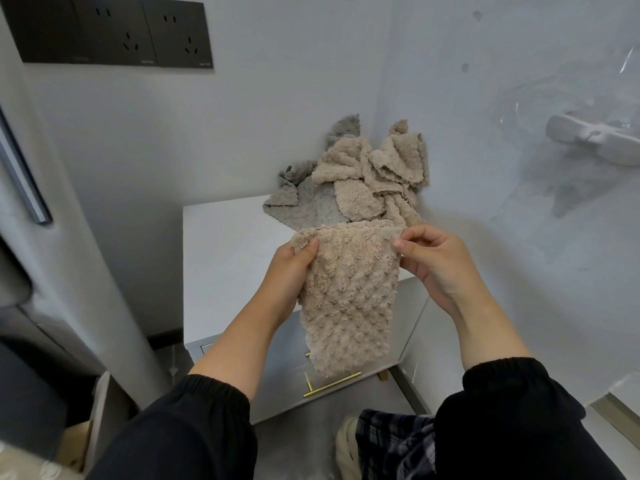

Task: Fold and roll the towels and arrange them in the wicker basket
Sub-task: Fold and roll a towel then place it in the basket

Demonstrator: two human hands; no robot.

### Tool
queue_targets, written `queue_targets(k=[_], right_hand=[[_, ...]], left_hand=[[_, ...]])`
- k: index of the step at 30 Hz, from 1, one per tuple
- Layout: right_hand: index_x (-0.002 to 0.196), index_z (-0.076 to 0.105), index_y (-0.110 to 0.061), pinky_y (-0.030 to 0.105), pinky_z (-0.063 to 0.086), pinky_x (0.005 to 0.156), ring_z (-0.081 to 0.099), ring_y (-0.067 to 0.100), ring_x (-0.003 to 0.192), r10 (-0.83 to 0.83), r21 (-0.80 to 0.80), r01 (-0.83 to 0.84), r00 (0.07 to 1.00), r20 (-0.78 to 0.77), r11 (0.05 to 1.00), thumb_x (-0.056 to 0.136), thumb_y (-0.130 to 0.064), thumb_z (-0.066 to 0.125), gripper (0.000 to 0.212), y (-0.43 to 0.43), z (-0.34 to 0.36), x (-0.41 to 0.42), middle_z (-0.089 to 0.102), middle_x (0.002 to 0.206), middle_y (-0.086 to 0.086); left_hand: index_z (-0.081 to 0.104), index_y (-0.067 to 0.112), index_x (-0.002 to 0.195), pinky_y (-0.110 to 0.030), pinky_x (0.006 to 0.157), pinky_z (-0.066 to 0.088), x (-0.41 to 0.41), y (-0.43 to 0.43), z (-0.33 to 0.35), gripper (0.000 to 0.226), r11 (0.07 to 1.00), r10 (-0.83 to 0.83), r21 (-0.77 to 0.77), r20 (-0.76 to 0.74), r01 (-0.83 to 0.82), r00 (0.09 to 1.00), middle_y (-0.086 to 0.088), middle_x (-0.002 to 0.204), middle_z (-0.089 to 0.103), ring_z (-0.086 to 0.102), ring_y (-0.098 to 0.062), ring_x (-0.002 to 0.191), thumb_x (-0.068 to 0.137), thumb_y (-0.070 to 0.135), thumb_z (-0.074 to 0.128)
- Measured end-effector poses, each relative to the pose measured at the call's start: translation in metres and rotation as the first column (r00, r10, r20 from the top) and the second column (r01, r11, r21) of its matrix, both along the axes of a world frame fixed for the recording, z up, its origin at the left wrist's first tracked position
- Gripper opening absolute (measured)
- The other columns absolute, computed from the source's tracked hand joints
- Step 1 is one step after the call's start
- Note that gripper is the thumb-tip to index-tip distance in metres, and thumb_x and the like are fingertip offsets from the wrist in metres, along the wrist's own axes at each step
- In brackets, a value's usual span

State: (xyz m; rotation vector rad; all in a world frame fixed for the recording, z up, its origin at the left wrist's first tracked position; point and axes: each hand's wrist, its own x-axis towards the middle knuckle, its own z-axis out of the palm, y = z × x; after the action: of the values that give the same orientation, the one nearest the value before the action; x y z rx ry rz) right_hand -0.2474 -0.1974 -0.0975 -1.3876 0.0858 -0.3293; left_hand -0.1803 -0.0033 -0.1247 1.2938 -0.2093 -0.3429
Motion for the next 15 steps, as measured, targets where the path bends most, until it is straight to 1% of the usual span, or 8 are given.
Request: queue_targets(k=[2, 4, 6, 9, 10, 11, 13, 15], right_hand=[[0.064, 0.069, -0.015, 0.026, 0.053, 0.063, 0.061, 0.014, 0.062, 0.000, 0.004, 0.000, 1.000, 0.003, 1.000, 0.049, -0.021, 0.082, 0.020, 0.0002, 0.0002, 0.0001, 0.066, 0.063, 0.003], [0.069, 0.065, -0.010, 0.024, 0.052, 0.060, 0.061, 0.013, 0.060, 0.003, 0.018, -0.003, 1.000, -0.004, 1.000, 0.058, -0.012, 0.077, 0.016, 0.0009, 0.0006, 0.0000, 0.065, 0.062, 0.003], [0.072, 0.062, -0.007, 0.022, 0.051, 0.057, 0.061, 0.012, 0.058, 0.010, 0.028, -0.010, 1.000, -0.011, 1.000, 0.063, -0.008, 0.071, 0.013, 0.0023, 0.0015, -0.0007, 0.065, 0.061, 0.003], [0.073, 0.060, -0.006, 0.019, 0.050, 0.053, 0.061, 0.009, 0.055, 0.020, 0.040, -0.020, 1.000, -0.014, 0.999, 0.065, -0.004, 0.069, 0.012, 0.0031, 0.0029, -0.0019, 0.066, 0.059, 0.001], [0.073, 0.059, -0.006, 0.019, 0.050, 0.052, 0.061, 0.009, 0.054, 0.014, 0.045, -0.014, 1.000, -0.013, 0.999, 0.066, -0.002, 0.069, 0.012, 0.0030, 0.0029, -0.0018, 0.066, 0.059, 0.001], [0.073, 0.059, -0.005, 0.019, 0.050, 0.051, 0.062, 0.010, 0.054, -0.003, 0.052, 0.003, 1.000, -0.010, 0.999, 0.069, 0.002, 0.068, 0.012, 0.0024, 0.0026, -0.0014, 0.066, 0.059, 0.002], [0.073, 0.060, -0.006, 0.019, 0.048, 0.049, 0.061, 0.011, 0.054, -0.068, 0.065, 0.069, 0.998, -0.013, 0.996, 0.074, 0.008, 0.067, 0.016, 0.0010, 0.0010, 0.0002, 0.066, 0.059, 0.002], [0.072, 0.061, -0.008, 0.020, 0.044, 0.046, 0.059, 0.011, 0.053, -0.133, 0.059, 0.134, 0.991, -0.019, 0.989, 0.075, 0.009, 0.067, 0.019, 0.0000, -0.0004, 0.0018, 0.064, 0.057, 0.001]], left_hand=[[0.064, 0.013, 0.101, -0.030, 0.074, 0.056, -0.0007, 0.0002, 0.0001, 0.018, 1.000, -0.024, -0.017, -0.012, 0.024, 1.000, -0.001, 0.089, 0.074, 0.071, -0.015, 0.084, 0.100, 0.019, 0.047], [0.064, 0.013, 0.100, -0.031, 0.075, 0.055, -0.0014, 0.0012, -0.0001, 0.018, 0.998, -0.054, -0.026, -0.026, 0.053, 0.998, 0.000, 0.087, 0.074, 0.071, -0.015, 0.083, 0.099, 0.018, 0.047], [0.064, 0.013, 0.100, -0.030, 0.076, 0.055, -0.0034, 0.0021, 0.0006, 0.018, 0.995, -0.102, -0.006, -0.040, 0.101, 0.994, 0.000, 0.089, 0.074, 0.071, -0.015, 0.085, 0.099, 0.019, 0.047], [0.064, 0.015, 0.103, -0.030, 0.080, 0.054, -0.0059, 0.0016, 0.0017, 0.017, 0.992, -0.125, 0.026, -0.042, 0.126, 0.991, -0.002, 0.098, 0.072, 0.069, -0.017, 0.092, 0.098, 0.021, 0.048], [0.063, 0.018, 0.104, -0.032, 0.084, 0.054, -0.0063, 0.0014, 0.0014, 0.014, 0.994, -0.102, 0.049, -0.005, 0.102, 0.995, -0.003, 0.102, 0.071, 0.068, -0.019, 0.096, 0.097, 0.023, 0.052], [0.063, 0.024, 0.106, -0.034, 0.087, 0.053, -0.0055, 0.0015, 0.0005, 0.014, 0.994, -0.062, 0.094, 0.068, 0.055, 0.996, -0.005, 0.106, 0.069, 0.066, -0.022, 0.098, 0.094, 0.026, 0.057], [0.058, 0.038, 0.109, -0.037, 0.088, 0.052, -0.0041, 0.0025, -0.0002, 0.027, 0.976, 0.011, 0.209, 0.240, -0.063, 0.971, -0.007, 0.105, 0.066, 0.064, -0.024, 0.092, 0.085, 0.030, 0.067], [0.051, 0.042, 0.110, -0.033, 0.083, 0.050, -0.0046, 0.0026, 0.0019, 0.041, 0.959, 0.037, 0.249, 0.368, -0.137, 0.929, 0.004, 0.105, 0.064, 0.061, -0.016, 0.087, 0.082, 0.021, 0.072]])
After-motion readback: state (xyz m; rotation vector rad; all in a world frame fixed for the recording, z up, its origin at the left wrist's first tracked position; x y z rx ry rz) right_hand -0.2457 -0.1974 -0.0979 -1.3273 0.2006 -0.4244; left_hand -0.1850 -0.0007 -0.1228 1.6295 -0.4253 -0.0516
